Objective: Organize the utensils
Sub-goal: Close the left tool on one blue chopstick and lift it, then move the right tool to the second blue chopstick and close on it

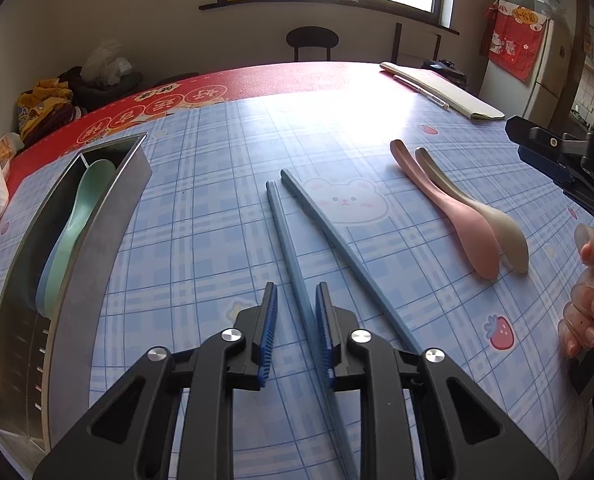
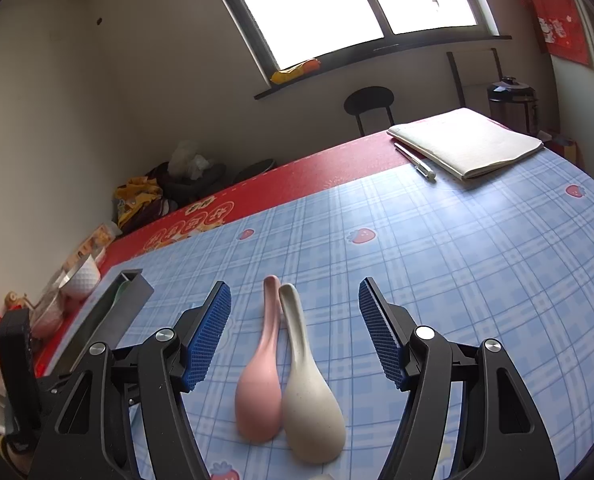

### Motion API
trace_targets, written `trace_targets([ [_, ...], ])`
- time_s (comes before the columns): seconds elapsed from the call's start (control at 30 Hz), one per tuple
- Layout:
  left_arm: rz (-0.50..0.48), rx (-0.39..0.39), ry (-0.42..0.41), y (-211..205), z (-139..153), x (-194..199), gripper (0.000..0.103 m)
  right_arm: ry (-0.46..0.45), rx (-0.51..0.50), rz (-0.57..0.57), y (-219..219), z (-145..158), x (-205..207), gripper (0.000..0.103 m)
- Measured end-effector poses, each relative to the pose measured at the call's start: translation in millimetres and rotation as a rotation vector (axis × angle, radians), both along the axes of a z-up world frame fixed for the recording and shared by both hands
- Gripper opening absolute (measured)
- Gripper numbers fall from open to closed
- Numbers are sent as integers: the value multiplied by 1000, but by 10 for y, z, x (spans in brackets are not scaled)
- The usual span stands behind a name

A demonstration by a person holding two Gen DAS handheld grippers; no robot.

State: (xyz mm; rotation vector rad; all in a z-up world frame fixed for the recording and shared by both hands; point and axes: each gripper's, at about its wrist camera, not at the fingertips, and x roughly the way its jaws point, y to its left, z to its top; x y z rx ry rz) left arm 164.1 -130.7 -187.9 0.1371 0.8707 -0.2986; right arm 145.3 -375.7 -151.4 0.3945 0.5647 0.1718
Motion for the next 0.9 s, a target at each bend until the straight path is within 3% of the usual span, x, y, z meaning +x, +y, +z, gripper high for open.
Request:
trace_targets([
  [0.13,22,-49,5,105,15,18,6,0,3,-1,-3,0,-1,65],
  [0.43,73,-170,-78,330,169,-117,6,-1,12,14,-13,-3,-3,65],
  [0.67,72,-192,-100,429,324,-279,6,-18,1,67,65,17,-8,64],
  [0.8,82,-205,-135,603,462,-427,6,16,21,61,43,-22,36,64],
  [0.9,88,-216,-147,755,524,-523,6,31,-42,47,132,10,53,64],
])
